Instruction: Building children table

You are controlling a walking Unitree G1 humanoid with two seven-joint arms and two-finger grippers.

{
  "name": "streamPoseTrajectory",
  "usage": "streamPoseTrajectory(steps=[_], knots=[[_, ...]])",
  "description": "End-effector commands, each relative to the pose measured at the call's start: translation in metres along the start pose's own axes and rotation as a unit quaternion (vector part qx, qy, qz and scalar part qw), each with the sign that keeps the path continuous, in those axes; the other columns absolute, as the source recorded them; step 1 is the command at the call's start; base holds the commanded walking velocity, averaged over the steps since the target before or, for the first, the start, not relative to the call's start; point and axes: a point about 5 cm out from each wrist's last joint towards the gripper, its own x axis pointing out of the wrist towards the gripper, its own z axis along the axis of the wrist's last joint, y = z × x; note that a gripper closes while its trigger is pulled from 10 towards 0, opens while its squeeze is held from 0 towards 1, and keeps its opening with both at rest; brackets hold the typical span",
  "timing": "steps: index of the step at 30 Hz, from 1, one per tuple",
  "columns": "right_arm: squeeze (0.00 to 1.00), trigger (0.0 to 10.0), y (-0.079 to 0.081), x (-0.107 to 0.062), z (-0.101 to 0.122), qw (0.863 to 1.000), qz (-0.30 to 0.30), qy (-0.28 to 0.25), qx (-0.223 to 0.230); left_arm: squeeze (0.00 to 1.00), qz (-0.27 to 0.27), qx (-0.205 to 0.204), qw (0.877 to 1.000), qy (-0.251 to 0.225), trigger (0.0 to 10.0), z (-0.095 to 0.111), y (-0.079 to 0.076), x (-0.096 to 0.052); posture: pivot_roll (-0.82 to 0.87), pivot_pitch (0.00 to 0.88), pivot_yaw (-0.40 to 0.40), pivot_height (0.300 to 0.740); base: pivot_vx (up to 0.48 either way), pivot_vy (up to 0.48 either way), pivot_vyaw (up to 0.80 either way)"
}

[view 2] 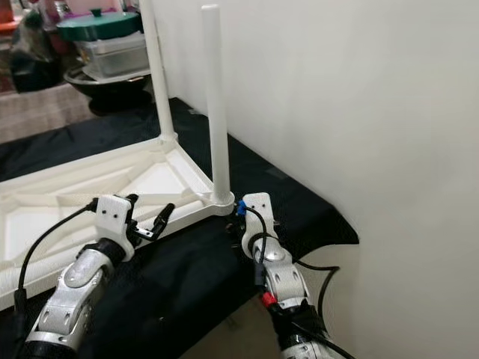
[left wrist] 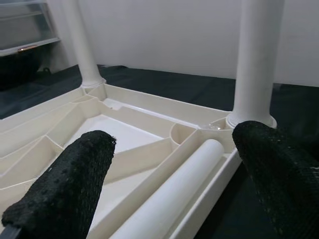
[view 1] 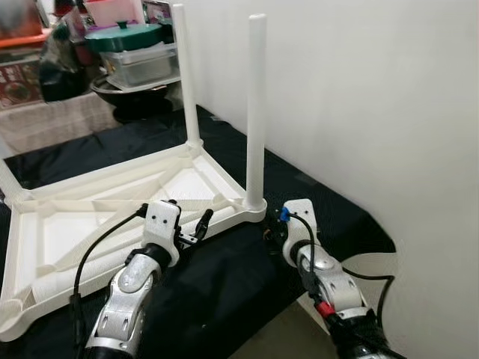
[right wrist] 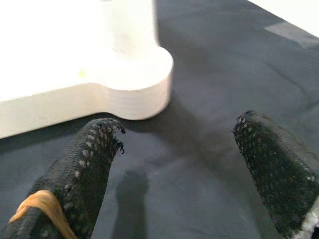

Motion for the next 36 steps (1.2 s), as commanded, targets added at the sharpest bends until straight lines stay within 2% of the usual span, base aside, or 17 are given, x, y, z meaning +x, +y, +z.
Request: streamPoseTrajectory(steps=[1, 4, 7, 10, 15, 23, 27, 36], knots=[[0.00, 10.0, 0.008, 0.000, 0.011, 1.000, 0.015, -0.015, -0.001, 0.00, 0.007, 0.014, 1.000, -0.002, 10.0, 0.002, 0.005, 0.001, 0.00, 0.000, 0.000, 0.740, 0.000, 0.000, 0.00], [0.00, 10.0, 0.015, -0.002, 0.018, 0.999, 0.042, -0.030, -0.003, 0.00, 0.005, 0.017, 1.000, -0.006, 10.0, 0.004, 0.005, 0.000, 0.02, 0.000, -0.026, 0.740, 0.000, 0.000, 0.00], [0.00, 10.0, 0.015, -0.002, 0.018, 0.999, 0.042, -0.030, -0.003, 0.00, 0.005, 0.017, 1.000, -0.006, 10.0, 0.004, 0.005, 0.000, 0.02, 0.000, -0.026, 0.740, 0.000, 0.000, 0.00], [0.00, 10.0, 0.020, -0.006, 0.020, 0.997, 0.067, -0.037, -0.009, 0.00, 0.010, 0.019, 1.000, -0.007, 10.0, 0.004, 0.007, -0.002, 0.04, 0.000, -0.045, 0.740, 0.000, -0.275, 0.00], [0.00, 10.0, 0.021, -0.006, 0.022, 0.996, 0.076, -0.040, -0.010, 0.00, 0.012, 0.019, 1.000, -0.008, 10.0, 0.004, 0.007, -0.002, 0.04, 0.000, -0.045, 0.740, 0.000, -0.333, 0.00], [0.00, 10.0, 0.025, -0.009, 0.026, 0.994, 0.095, -0.049, -0.015, 0.00, 0.014, 0.018, 1.000, -0.010, 10.0, 0.004, 0.006, -0.002, 0.05, 0.000, -0.058, 0.740, 0.000, -0.480, 0.71], [0.00, 10.0, 0.021, -0.007, 0.026, 0.995, 0.091, -0.043, -0.004, 0.00, 0.034, 0.007, 0.999, -0.019, 10.0, 0.009, 0.013, -0.001, 0.07, 0.000, -0.063, 0.740, 0.000, 0.000, 0.00], [0.00, 10.0, 0.021, -0.009, 0.030, 0.994, 0.098, -0.050, 0.001, 0.00, 0.027, 0.008, 1.000, -0.013, 10.0, 0.008, 0.015, -0.001, 0.07, 0.000, -0.060, 0.740, 0.000, 0.028, 0.00]])
